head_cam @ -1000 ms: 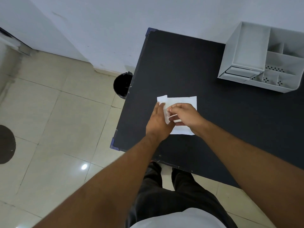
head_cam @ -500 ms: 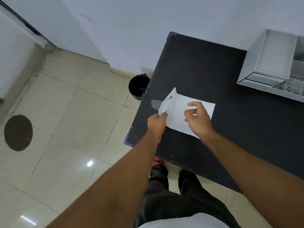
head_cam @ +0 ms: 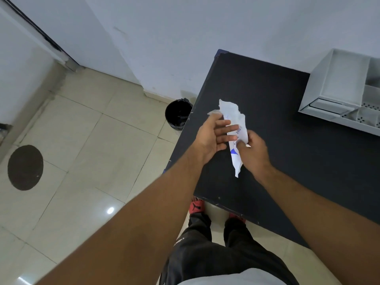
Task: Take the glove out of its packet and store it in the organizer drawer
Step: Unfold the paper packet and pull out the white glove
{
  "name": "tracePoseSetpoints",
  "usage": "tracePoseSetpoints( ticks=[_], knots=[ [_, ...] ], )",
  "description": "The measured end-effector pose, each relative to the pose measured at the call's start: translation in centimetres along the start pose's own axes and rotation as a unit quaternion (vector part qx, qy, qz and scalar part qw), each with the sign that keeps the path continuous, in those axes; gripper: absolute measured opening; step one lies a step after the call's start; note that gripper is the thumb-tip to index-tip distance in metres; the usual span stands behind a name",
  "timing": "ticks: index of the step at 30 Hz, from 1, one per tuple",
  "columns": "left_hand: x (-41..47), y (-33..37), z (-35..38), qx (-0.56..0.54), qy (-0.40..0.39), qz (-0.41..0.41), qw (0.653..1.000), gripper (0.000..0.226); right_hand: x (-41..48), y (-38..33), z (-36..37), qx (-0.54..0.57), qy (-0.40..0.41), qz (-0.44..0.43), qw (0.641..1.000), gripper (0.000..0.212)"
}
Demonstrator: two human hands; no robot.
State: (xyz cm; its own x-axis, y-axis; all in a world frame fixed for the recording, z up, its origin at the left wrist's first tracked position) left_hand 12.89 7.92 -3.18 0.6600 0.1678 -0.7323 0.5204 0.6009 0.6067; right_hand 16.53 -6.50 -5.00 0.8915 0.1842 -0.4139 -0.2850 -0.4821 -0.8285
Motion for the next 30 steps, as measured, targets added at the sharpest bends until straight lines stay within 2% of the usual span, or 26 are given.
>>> tracePoseSetpoints(
  ticks=[3,5,7,8,10,12,16,18,22,26,30],
  knots=[
    [0.1,-0.1,-1.0,0.032,0.083,0.018,0.996,0.041,0.0,-0.4,-0.5,0.087,0.025,0.055,0.994,0.022],
    [0.1,-0.9,-1.9,0.123,0.17,0.011,0.978,0.028,-0.2,-0.4,-0.8,0.175,0.039,0.098,0.979,0.027],
    [0.3,-2.1,-2.7,0.199,0.208,-0.008,0.958,0.025,-0.6,-0.5,-0.8,0.28,0.038,0.133,0.95,0.032],
    [0.4,-3.0,-2.8,0.207,0.191,-0.039,0.959,0.027,-0.8,-0.4,-0.7,0.324,0.038,0.146,0.934,0.035],
    [0.3,-5.2,-2.4,0.17,0.109,-0.13,0.971,0.044,-1.2,0.1,-0.6,0.387,0.042,0.175,0.905,0.036],
    [0.3,-6.7,-1.7,0.131,0.046,-0.163,0.977,0.051,-1.6,1.2,-0.8,0.411,0.055,0.209,0.886,0.035],
    [1.2,-6.9,-2.7,0.058,0.122,-0.09,0.987,0.023,-1.7,3.2,-1.0,0.348,0.026,0.281,0.894,0.027],
    [1.5,-6.2,-3.5,0.079,0.161,-0.052,0.982,0.009,-1.8,4.6,-1.3,0.295,-0.003,0.326,0.898,0.018],
    [1.5,-3.3,-4.5,0.232,0.234,0.03,0.944,0.016,-2.2,6.8,-2.9,0.25,0.004,0.359,0.899,0.021],
    [1.4,-1.3,-3.9,0.319,0.216,0.07,0.92,0.028,-2.0,7.9,-4.5,0.222,0.041,0.354,0.907,0.02],
    [0.9,-0.2,-2.5,0.34,0.199,0.126,0.91,0.021,-1.5,7.7,-6.1,0.11,0.109,0.291,0.944,0.026]
  ],
)
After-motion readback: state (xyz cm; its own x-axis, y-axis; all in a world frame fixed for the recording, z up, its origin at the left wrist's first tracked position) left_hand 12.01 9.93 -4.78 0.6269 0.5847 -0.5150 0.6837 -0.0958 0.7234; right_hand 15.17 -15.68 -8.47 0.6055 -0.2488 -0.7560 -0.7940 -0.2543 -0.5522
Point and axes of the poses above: each hand's wrist, its own x-axis towards the middle knuckle, its own z-axis out of the palm, y = z × x, the point moved 5 cm from there along x, towards the middle knuckle
